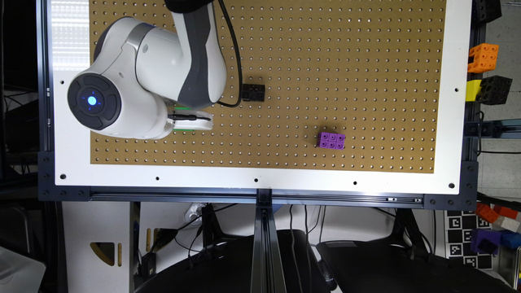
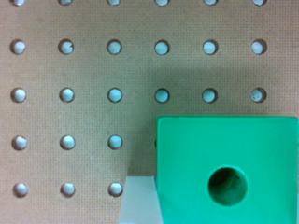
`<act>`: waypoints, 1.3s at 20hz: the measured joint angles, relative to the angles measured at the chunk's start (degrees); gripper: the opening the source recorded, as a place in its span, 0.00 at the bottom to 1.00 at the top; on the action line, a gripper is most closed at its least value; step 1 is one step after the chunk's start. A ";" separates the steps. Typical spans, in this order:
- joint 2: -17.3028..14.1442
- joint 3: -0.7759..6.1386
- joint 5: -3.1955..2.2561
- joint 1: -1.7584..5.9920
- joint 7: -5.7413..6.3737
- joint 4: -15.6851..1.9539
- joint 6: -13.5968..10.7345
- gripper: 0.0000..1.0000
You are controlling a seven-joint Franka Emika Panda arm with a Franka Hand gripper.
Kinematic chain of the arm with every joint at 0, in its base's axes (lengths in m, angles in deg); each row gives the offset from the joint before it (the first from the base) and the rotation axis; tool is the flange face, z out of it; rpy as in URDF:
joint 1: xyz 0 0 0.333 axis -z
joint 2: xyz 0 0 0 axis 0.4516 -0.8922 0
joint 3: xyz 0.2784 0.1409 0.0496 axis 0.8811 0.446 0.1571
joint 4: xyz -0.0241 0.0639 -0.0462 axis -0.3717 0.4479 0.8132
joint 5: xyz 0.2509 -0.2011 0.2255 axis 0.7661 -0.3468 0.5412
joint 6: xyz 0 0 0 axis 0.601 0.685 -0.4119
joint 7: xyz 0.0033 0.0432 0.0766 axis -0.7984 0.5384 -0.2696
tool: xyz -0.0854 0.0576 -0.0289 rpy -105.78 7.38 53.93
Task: Pick up green block.
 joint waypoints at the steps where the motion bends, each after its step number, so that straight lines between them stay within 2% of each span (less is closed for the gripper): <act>1: 0.00 0.00 0.00 0.00 0.00 0.00 0.00 0.00; 16: 0.11 0.00 0.00 0.05 0.00 0.02 -0.11 0.00; 26: 5.23 0.01 0.00 0.11 0.00 0.01 -5.06 0.00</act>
